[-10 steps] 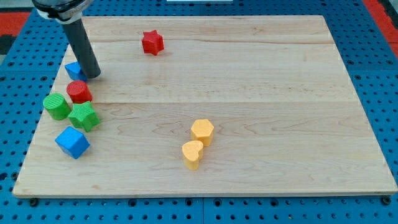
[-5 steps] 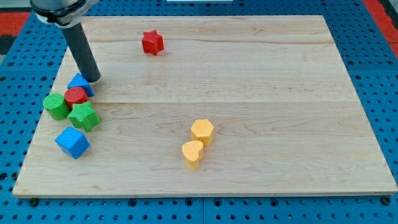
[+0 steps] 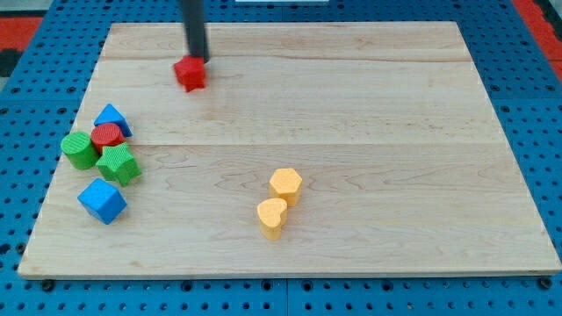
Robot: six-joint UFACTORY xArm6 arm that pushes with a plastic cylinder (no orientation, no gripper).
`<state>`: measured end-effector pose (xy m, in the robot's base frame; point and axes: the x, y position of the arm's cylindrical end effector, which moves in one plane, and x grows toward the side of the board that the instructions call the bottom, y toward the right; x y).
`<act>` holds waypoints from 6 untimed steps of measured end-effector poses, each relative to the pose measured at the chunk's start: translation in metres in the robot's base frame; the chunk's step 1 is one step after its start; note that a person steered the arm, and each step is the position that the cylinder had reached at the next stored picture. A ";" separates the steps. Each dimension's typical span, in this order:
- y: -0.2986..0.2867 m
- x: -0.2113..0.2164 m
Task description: Push red star into blue triangle at center left
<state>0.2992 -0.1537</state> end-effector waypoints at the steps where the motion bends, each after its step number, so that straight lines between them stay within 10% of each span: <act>1: -0.041 0.024; 3: -0.017 -0.014; 5: -0.038 0.083; 6: 0.017 0.062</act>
